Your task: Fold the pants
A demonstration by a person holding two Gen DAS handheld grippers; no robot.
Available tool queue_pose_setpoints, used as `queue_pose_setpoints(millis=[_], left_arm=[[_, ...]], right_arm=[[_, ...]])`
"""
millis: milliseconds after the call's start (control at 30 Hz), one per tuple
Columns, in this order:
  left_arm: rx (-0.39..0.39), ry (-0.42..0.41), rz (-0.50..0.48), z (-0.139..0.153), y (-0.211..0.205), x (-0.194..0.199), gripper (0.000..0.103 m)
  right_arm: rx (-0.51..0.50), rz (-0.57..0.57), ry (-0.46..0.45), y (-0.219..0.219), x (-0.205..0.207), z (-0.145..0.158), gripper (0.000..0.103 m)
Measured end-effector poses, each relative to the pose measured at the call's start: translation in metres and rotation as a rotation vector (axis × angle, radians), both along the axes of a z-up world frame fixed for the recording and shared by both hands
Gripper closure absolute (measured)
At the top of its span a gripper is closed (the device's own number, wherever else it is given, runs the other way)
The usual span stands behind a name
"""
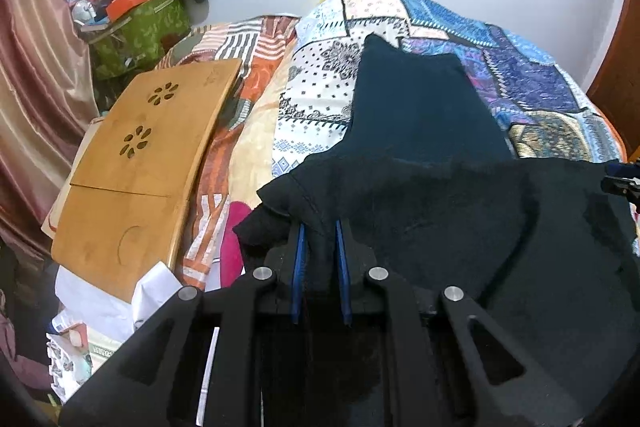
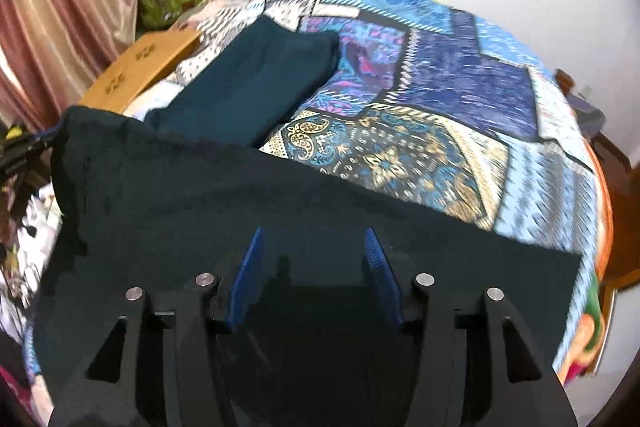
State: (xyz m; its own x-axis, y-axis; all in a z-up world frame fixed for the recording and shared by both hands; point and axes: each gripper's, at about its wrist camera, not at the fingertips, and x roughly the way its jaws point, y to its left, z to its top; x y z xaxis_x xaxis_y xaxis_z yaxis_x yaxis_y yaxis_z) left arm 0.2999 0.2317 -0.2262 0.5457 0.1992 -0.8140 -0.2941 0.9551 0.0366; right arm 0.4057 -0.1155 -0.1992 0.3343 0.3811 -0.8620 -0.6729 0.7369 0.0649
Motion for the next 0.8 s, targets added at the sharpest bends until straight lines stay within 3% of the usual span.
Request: queue_pose_setpoints(millis=[200,300,367,467,567,600,800], left_arm=[[-0.026,0.055,0.032,-0.039,0.019,0.025,0.088],[-0.044,0.083,0.041,-0.057,0.025,0.032,0.089],[-0.051,0.096,0.038,-0.069,0.026,0.035,0.089],[-0.034,0.112,0.026,-0.077,0.025,0.038,0.089],[-0.021,0.115,0.027,-0.074,0.022,0.039,0.089],[-0.021,0.11,0.031,-0.07,0.022,0.038,0.089],[-0.028,0.029,0.027,-0.026,0.014,0.015,0.088]], right_arm=[[-0.082,0.097,-0.029,0.021,0.023,-0.021,0.054],[-0.141,0.131,0.017,0.027,0.033,-0.045,0.054],[-0.099,0.124,0.022,0.022,0.033,-0.05,0.052],[-0.047,0.108,0.02,0.016,0.029,-0.051,0.061],[-0.039,0.069,0.008,0.017,0.019,-0.051,0.083],[-0.052,0.063,-0.006,0.019,0.014,-0.051,0.095],[-0.015,0.01,-0.048,0.009,-0.003,-0.026,0.1]])
